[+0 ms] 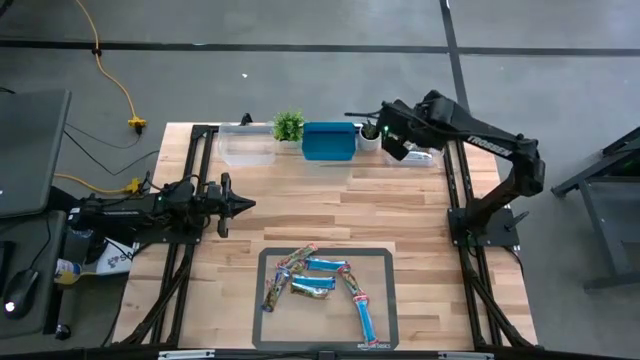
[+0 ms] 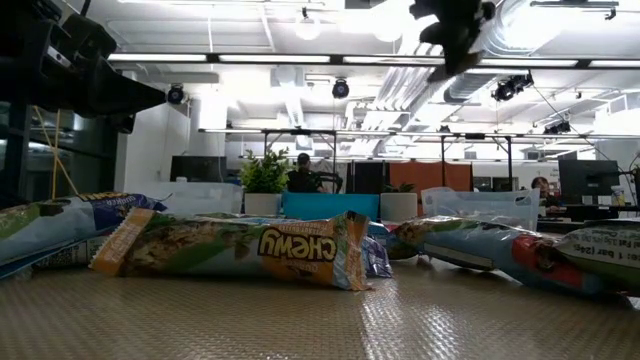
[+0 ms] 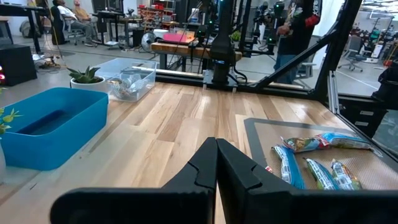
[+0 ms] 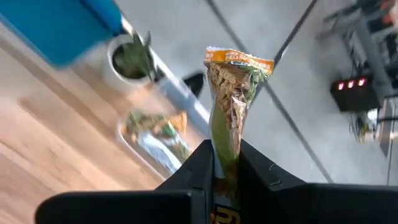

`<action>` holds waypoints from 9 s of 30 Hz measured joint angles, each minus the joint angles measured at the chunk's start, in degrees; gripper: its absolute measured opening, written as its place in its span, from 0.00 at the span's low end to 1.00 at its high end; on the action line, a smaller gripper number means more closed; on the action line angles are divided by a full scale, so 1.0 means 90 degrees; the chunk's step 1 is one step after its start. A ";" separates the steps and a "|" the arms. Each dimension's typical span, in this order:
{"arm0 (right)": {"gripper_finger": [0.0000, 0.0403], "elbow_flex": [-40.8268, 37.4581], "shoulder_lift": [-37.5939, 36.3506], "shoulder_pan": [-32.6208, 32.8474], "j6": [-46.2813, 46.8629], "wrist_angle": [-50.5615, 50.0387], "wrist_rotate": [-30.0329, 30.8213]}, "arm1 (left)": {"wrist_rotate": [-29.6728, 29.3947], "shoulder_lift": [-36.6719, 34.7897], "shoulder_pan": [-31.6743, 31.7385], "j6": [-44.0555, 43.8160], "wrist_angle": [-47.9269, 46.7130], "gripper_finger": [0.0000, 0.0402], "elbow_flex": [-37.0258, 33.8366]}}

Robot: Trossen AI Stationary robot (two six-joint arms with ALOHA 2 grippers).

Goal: Pick and place Granola Bars by type
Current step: Put the yellow granola bar into the right transparent bin, then put the red granola bar into the blue bin

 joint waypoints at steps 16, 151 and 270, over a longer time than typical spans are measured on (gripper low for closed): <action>0.12 -0.2313 0.0002 -0.1812 -0.1104 0.0616 -0.1377 | 0.0000 0.0000 0.0000 -0.0002 0.0000 0.00 -0.0001; 0.45 -0.2365 -0.1287 0.1130 0.2812 0.4225 -0.5661 | 0.0000 -0.0001 0.0000 0.0000 0.0000 0.00 0.0000; 0.12 -0.2373 0.1873 0.4561 0.5665 0.5770 -0.3945 | 0.0000 -0.0001 0.0000 -0.0002 0.0000 0.00 -0.0001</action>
